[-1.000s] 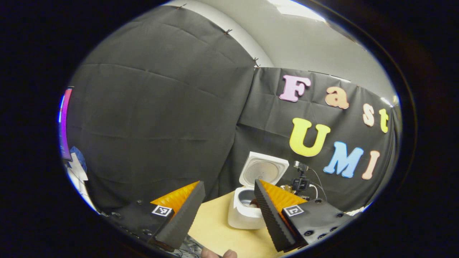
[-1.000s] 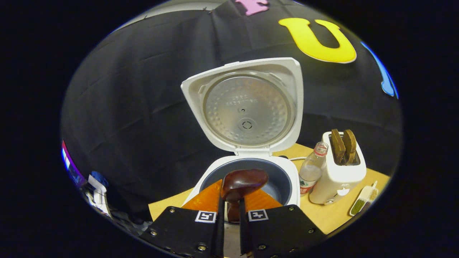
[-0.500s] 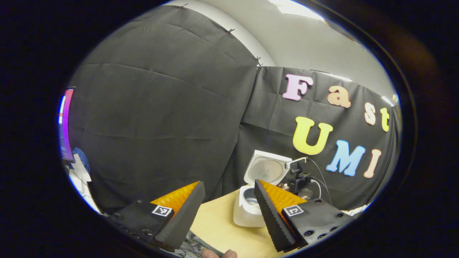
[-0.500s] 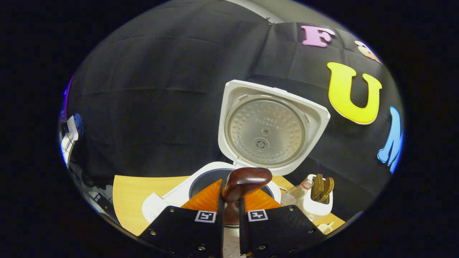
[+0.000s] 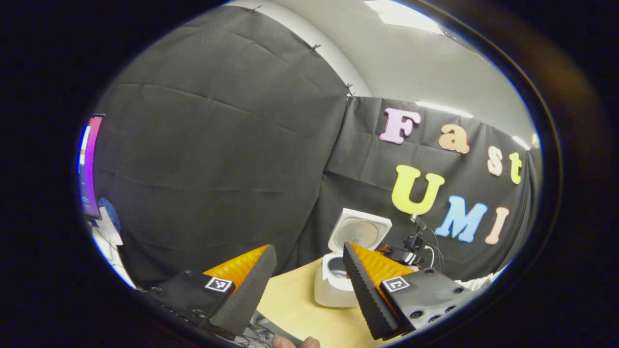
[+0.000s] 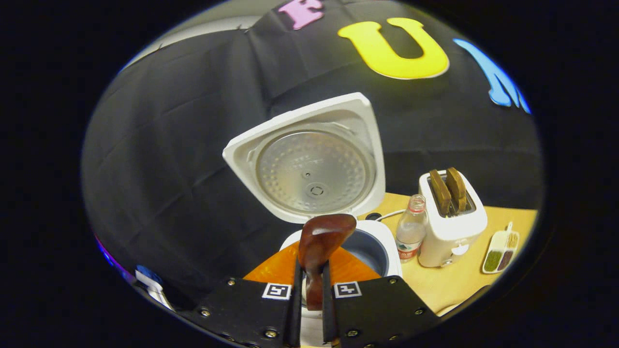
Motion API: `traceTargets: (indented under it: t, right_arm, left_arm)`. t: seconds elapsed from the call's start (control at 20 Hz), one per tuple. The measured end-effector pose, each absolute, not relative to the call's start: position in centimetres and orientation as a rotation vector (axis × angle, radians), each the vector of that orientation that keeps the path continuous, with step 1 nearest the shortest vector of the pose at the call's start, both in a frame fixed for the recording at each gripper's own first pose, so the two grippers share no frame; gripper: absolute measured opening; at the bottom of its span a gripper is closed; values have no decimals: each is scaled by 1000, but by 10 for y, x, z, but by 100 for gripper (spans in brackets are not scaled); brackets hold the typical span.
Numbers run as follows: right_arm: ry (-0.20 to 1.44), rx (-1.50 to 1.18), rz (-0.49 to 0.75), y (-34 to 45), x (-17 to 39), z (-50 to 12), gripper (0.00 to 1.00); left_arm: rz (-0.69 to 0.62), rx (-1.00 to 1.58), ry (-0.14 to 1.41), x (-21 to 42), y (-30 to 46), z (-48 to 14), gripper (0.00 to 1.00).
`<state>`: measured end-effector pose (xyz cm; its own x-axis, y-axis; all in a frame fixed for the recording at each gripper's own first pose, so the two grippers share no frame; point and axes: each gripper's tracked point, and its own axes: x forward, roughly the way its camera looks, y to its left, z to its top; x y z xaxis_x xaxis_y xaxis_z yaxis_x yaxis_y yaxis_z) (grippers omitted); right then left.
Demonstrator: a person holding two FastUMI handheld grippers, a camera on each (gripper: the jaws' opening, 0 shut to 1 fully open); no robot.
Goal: Close the left gripper, press the button to open the rice cooker; take a wooden spoon from the chopstick holder with the right hand, scoop a spoonful of rice and pour it into the rice cooker, then put the wooden spoon back into the chopstick holder.
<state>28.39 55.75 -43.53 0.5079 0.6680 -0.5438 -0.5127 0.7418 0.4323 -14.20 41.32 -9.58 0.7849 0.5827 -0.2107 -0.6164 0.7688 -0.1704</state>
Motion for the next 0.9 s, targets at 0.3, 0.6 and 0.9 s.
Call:
traceTargets:
  t: [0.3, 0.6, 0.9]
  right_arm:
    - [778, 561, 624, 519, 286, -380, 18]
    - [708, 669, 523, 435, 253, -313, 18]
    - [627, 663, 367, 301, 225, -270, 18]
  left_arm:
    - [570, -271, 97, -145, 409, -82, 93]
    - [433, -357, 76, -129, 398, -90, 93]
    - [350, -391, 78, -112, 381, -99, 96]
